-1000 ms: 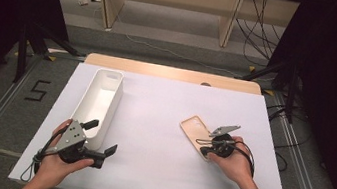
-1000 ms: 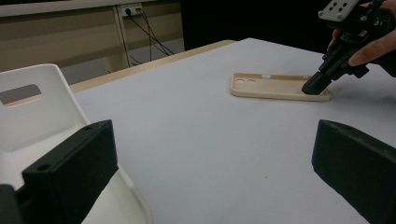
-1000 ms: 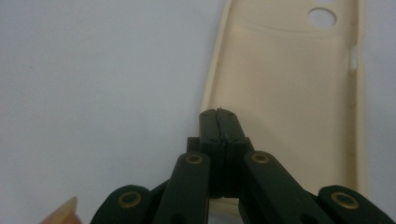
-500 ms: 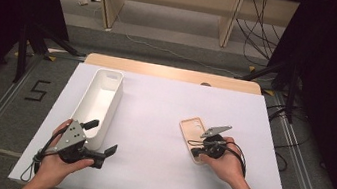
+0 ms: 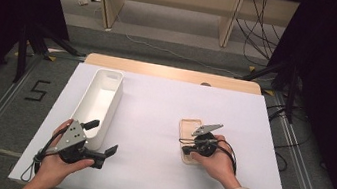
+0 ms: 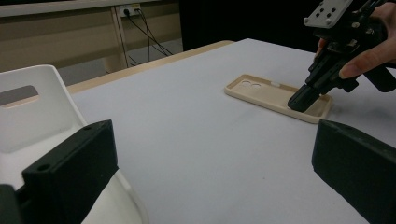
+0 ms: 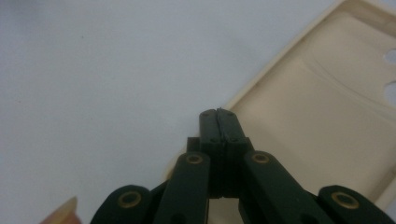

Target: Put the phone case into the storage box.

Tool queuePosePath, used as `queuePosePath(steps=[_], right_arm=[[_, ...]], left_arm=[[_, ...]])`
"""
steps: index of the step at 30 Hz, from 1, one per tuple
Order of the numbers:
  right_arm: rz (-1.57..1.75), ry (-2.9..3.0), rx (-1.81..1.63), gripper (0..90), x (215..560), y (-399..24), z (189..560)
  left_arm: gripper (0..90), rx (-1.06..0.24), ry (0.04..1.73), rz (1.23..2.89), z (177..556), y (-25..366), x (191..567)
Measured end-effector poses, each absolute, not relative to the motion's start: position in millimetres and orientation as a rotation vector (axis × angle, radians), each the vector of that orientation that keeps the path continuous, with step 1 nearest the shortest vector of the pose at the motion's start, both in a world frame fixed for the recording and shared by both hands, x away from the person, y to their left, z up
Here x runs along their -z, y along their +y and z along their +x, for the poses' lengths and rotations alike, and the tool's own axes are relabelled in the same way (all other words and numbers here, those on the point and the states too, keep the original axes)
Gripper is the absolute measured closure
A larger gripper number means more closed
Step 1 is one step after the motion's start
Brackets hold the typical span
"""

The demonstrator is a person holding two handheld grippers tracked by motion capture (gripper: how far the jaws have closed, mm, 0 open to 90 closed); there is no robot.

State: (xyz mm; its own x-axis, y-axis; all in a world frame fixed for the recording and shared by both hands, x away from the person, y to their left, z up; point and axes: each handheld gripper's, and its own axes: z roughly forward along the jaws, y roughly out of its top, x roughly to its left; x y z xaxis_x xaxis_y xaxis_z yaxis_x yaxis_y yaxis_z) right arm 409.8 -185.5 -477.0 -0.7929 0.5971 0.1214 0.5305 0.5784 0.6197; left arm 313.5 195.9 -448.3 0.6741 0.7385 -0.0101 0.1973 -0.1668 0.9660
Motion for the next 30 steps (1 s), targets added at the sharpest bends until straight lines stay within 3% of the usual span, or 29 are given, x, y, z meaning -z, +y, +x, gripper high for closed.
queuePosePath(steps=[30], right_arm=[[0.949,2.700,-1.041,90.0,479,-168,417]], left_arm=[[0.0,-0.565,0.761,1.710,313,196,449]])
